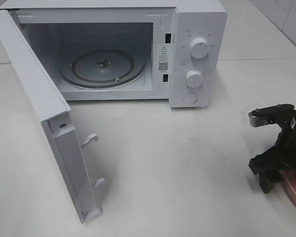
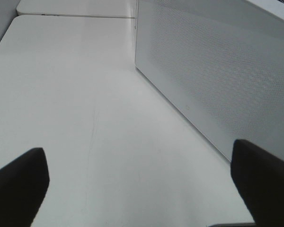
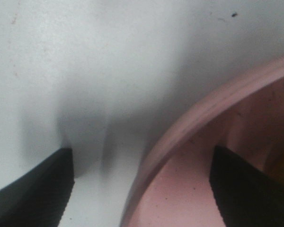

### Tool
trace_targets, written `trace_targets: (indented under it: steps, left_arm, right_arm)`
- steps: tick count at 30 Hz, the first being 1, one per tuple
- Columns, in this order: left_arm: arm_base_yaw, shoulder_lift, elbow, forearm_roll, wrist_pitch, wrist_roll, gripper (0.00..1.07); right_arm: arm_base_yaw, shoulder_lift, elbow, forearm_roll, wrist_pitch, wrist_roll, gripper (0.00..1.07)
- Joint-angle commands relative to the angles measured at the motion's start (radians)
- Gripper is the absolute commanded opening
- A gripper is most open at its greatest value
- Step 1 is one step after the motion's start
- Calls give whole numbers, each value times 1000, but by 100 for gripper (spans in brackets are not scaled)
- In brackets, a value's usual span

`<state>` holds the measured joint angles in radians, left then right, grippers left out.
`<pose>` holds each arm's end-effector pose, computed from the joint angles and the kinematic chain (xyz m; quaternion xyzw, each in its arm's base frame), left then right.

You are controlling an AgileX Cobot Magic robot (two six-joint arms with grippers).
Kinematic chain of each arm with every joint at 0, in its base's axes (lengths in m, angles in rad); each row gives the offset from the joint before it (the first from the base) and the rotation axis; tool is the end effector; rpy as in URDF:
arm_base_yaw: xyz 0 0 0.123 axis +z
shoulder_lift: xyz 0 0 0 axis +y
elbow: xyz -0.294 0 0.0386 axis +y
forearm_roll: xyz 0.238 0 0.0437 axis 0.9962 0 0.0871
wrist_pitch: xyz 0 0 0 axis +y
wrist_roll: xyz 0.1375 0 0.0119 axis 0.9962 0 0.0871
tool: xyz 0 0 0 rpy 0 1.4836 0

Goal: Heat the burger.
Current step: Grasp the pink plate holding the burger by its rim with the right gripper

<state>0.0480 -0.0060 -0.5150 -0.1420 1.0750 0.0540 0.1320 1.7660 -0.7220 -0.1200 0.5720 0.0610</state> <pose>0.0138 -0.0165 0.2550 0.0065 0.8493 -0.0441 0.5260 0.2574 0.0251 0.0826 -0.0851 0.9956 -0.0313 0.0241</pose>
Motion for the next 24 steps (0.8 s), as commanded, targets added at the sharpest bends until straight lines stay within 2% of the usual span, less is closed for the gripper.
trace_targets:
  steps: [1,2,3,4,5,6,8,9,11,21,24]
  left_arm:
    - [2,-18,0,-1,-8,0,98]
    - [2,-18,0,-1,-8,0,98]
    - [2,-18,0,-1,-8,0,98]
    - [2,-18,0,-1,-8,0,98]
    - [2,-18,0,-1,-8,0,98]
    - [2,-18,0,-1,-8,0,98]
    - [2,-18,0,-1,-8,0,98]
    - [2,-18,0,-1,-8,0,98]
    - [2,-18,0,-1,-8,0,98]
    - [2,-18,0,-1,-8,0,98]
    - [2,-18,0,-1,-8,0,98]
  right_arm:
    - [-7,23,8,22,1,18,63]
    - [-7,23,8,22,1,19,59]
    - [-7,23,8,22,3,23,48]
    - [-7,23,8,22,3,23,48]
    - [-7,23,8,21,6,23,42]
    - [-7,23,8,21,6,23,42]
    - [-7,23,8,20,18,23,12]
    - [-7,23,8,20,18,23,12]
    - [-7,23,8,12,26,23,0]
    - [-1,2,8,-12,39,49,0]
    - [-1,-20,8,-57,57,100,0]
